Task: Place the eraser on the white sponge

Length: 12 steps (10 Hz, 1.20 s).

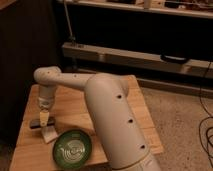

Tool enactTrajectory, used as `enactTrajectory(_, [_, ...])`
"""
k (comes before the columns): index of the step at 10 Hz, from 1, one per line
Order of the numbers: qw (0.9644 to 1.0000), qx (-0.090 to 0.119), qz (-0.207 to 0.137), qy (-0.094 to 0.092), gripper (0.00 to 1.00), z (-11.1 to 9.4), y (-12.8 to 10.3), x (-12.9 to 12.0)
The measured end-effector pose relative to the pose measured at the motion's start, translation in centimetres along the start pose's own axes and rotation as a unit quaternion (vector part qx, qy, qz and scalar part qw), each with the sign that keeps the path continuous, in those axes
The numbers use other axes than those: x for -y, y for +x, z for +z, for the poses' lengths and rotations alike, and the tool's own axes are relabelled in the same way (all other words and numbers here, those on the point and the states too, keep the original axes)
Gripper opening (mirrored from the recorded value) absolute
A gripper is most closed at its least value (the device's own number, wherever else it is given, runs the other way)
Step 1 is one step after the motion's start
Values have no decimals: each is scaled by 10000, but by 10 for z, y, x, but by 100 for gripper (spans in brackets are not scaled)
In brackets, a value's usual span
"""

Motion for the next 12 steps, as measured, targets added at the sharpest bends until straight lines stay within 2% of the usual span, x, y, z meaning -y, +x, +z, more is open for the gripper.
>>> enactTrajectory(1, [10000,8,8,10,27,1,-2,-1])
enactTrajectory(2, [10000,22,34,28,25,0,-1,2])
enactTrajectory(4, [10000,18,34,28,14,-1,2,3])
enactTrajectory(5, [10000,4,2,20,15,0,0,1])
enactTrajectory(8, [10000,4,-4,36,35,1,-1,0])
enactTrajectory(12, [10000,-18,-22,34,35,2,1,-3])
